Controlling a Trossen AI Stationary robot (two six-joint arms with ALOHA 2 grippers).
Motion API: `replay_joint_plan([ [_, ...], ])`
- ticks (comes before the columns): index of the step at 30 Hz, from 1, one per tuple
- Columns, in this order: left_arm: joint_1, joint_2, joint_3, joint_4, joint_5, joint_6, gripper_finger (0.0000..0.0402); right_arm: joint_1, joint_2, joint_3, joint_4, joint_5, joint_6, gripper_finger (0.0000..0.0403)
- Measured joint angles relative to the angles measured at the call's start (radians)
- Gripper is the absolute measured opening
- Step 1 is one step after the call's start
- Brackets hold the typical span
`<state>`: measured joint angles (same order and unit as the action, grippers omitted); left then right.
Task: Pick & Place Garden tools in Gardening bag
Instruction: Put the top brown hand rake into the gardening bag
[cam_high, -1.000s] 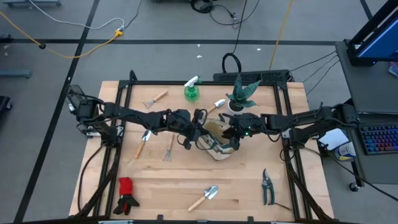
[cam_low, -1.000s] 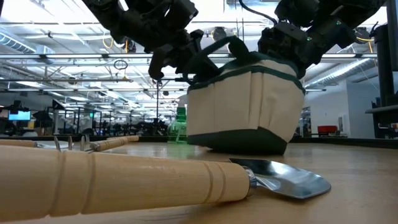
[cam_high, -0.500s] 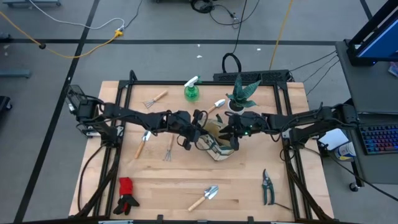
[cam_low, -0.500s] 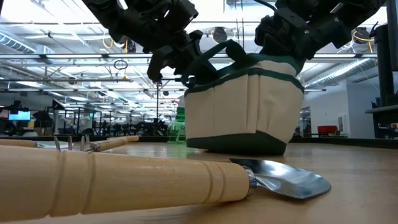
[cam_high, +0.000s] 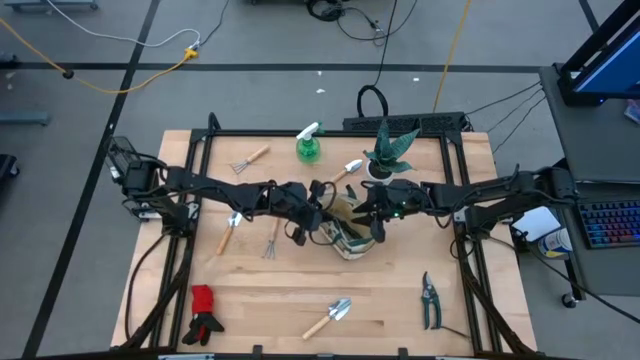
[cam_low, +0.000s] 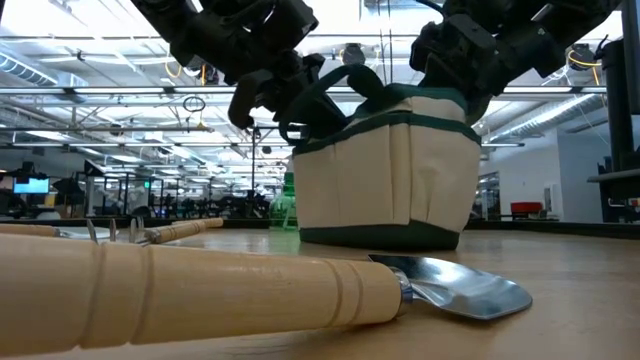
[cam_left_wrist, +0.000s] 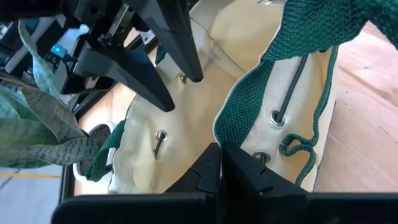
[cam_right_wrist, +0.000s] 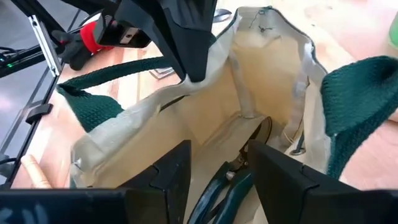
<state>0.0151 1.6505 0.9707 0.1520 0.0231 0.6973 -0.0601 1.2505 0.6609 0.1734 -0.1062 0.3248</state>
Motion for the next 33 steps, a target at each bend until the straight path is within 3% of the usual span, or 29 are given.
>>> replay_joint_plan([
  [6,-0.005,-0.001,0.0,0.006,-0.003,-0.004,0.0026,0.0,-0.042,0.0,0.009,0.0,0.003,0.0155],
  [12,-0.025,-0.003,0.0,0.006,-0.068,-0.042,0.0027,0.0,-0.086,0.0,0.006,-0.007,0.008,0.0155],
  [19,-0.043,-0.004,0.0,0.001,-0.077,-0.05,0.0034,0.001,-0.101,0.0,0.002,-0.139,0.004,0.0155],
  [27,-0.06,-0.004,0.0,0.007,-0.091,-0.079,0.0129,0.001,-0.101,0.0,0.001,-0.186,-0.039,0.0165],
  [33,-0.117,-0.051,0.007,-0.002,-0.217,-0.14,0.0194,0.001,-0.101,0.0,0.002,-0.172,-0.081,0.0203],
])
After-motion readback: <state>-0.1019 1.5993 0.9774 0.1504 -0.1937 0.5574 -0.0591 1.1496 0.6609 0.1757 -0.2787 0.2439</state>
